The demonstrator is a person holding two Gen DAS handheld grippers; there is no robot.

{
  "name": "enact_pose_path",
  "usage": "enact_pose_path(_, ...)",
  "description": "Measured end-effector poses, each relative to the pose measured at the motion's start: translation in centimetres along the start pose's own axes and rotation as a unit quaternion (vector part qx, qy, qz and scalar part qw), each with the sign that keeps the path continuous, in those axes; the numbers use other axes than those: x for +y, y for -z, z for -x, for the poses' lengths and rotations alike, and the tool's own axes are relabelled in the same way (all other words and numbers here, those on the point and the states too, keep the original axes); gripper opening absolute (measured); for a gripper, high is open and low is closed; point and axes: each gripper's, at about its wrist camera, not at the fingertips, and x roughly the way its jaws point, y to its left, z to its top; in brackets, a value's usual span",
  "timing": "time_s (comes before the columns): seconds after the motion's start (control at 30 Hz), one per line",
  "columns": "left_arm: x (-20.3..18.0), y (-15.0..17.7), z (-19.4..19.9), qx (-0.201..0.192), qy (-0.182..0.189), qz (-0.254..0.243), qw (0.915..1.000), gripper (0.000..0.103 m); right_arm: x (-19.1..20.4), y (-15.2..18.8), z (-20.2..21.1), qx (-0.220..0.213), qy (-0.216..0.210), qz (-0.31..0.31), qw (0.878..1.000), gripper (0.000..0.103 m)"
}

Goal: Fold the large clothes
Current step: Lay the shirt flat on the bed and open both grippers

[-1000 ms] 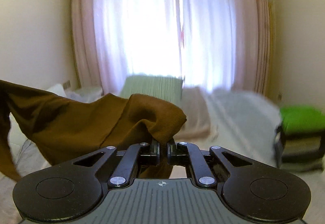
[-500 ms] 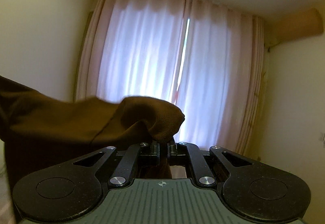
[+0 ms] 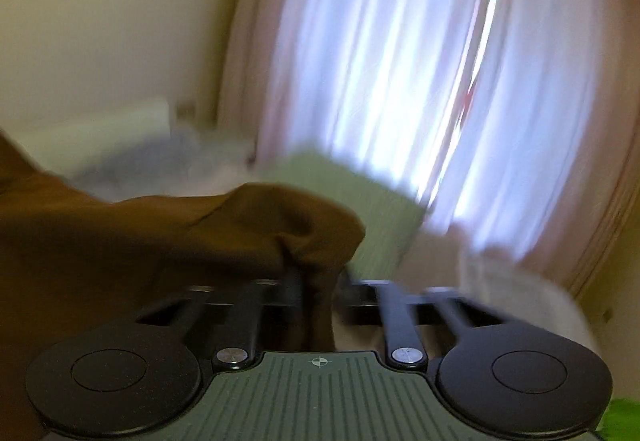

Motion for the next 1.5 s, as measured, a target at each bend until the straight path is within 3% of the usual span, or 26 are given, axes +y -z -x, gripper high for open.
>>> enact_pose_path(0.1, -2.2, 7.3, -6.2, 0.092, -0.01, 0.018, 0.9956, 0.016, -0.8, 7.2, -8.2, 0.061, -0.006, -0.059, 0.996, 0.07)
enact_pose_path(0.2, -4.3, 14.2, -7.2, 0.158, -0.006, 0.017, 0.9873, 0.016, -0.7, 15.2, -10.6, 0.112, -0.037, -0.112, 0.987, 0.07)
enact_pose_path(0.27, -4.8, 18.7, -6.3, 0.198, -0.001, 0.033, 0.9796, 0.016, -2.2, 17.9, -13.3, 0.153, -0.046, -0.124, 0.979, 0.07)
enact_pose_path(0.37, -6.4, 22.6, -3.5, 0.236, 0.024, 0.055, 0.97, 0.017, -3.5, 23.0, -12.2, 0.204, -0.05, -0.155, 0.965, 0.07)
enact_pose_path(0.47, -8.3, 25.1, -0.9, 0.255, 0.066, 0.064, 0.9626, 0.024, -2.6, 27.9, -6.5, 0.241, -0.038, -0.166, 0.955, 0.07)
enact_pose_path(0.53, -9.2, 26.7, 0.2, 0.264, 0.094, 0.066, 0.9577, 0.027, -2.5, 29.2, -3.7, 0.264, -0.027, -0.173, 0.949, 0.07)
enact_pose_path(0.63, -11.2, 28.6, 2.3, 0.274, 0.14, 0.057, 0.9498, 0.028, -2.5, 30.7, 1.2, 0.297, -0.004, -0.201, 0.934, 0.07)
enact_pose_path(0.77, -13.4, 31.0, 3.9, 0.289, 0.186, 0.035, 0.9383, 0.034, -1.5, 31.5, 6.5, 0.309, 0.03, -0.207, 0.928, 0.07)
enact_pose_path(0.97, -16.0, 34.2, 4.3, 0.322, 0.192, 0.002, 0.9271, 0.036, -1.0, 35.2, 9.4, 0.342, 0.053, -0.176, 0.922, 0.07)
enact_pose_path(1.1, -17.5, 35.3, 4.5, 0.326, 0.181, -0.019, 0.9277, 0.033, -2.2, 37.7, 7.9, 0.353, 0.047, -0.173, 0.918, 0.07)
enact_pose_path(1.13, -17.8, 35.3, 4.6, 0.324, 0.177, -0.026, 0.9289, 0.018, -2.8, 38.3, 7.4, 0.356, 0.034, -0.181, 0.916, 0.066)
enact_pose_path(1.17, -18.0, 35.3, 4.5, 0.325, 0.174, -0.028, 0.9292, 0.01, -3.5, 38.7, 6.8, 0.36, 0.013, -0.196, 0.912, 0.029)
enact_pose_path(1.2, -18.1, 35.0, 4.7, 0.327, 0.167, -0.027, 0.9296, 0.003, -4.1, 38.9, 6.5, 0.366, -0.006, -0.209, 0.907, 0.0)
enact_pose_path(1.27, -17.9, 33.9, 5.5, 0.321, 0.159, -0.019, 0.9333, 0.003, -5.6, 37.8, 7.0, 0.364, -0.021, -0.215, 0.906, 0.0)
enact_pose_path(1.3, -17.7, 33.1, 6.3, 0.315, 0.155, -0.014, 0.9363, 0.003, -6.8, 36.6, 7.6, 0.354, -0.018, -0.209, 0.911, 0.0)
enact_pose_path(1.4, -16.8, 30.8, 8.5, 0.292, 0.136, -0.011, 0.9466, 0.003, -13.0, 32.3, 9.7, 0.301, 0.057, -0.189, 0.933, 0.0)
enact_pose_path(1.47, -15.8, 29.7, 9.4, 0.283, 0.125, 0.006, 0.9507, 0.003, -18.2, 30.0, 10.4, 0.266, 0.148, -0.179, 0.936, 0.0)
enact_pose_path(1.5, -15.5, 29.5, 9.7, 0.283, 0.124, 0.014, 0.9509, 0.003, -20.2, 29.0, 10.3, 0.25, 0.196, -0.161, 0.934, 0.008)
